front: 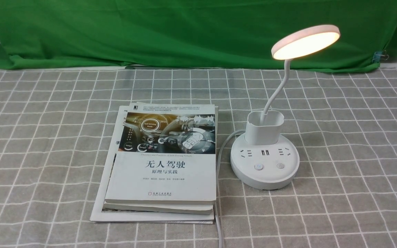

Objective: Turn on the desk lamp on the grey coffee tablecloth with your hand.

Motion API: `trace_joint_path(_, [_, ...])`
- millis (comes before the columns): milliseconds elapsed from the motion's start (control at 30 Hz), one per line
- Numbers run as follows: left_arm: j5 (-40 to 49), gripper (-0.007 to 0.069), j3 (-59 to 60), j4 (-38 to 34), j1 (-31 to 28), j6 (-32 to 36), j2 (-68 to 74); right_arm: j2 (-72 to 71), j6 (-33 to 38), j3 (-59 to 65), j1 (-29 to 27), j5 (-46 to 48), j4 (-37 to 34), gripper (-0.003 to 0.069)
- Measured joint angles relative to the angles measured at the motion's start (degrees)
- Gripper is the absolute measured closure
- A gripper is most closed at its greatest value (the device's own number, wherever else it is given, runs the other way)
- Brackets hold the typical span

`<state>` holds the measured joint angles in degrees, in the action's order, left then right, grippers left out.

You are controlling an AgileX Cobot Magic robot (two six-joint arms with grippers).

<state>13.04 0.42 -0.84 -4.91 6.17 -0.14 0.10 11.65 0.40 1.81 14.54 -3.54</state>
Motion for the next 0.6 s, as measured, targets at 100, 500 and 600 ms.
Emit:
trace_joint_path(100, [0.00, 0.0606, 0.00, 0.00, 0.00, 0.00, 0.00, 0.00, 0.00, 0.00, 0.00, 0.00, 0.05, 0.0615])
trace_joint_path(500, [0.00, 0.0606, 0.00, 0.00, 0.00, 0.00, 0.00, 0.00, 0.00, 0.00, 0.00, 0.00, 0.05, 0.0572])
trace_joint_path(600, [0.00, 0.0606, 0.00, 0.00, 0.00, 0.00, 0.00, 0.00, 0.00, 0.00, 0.00, 0.00, 0.05, 0.0568])
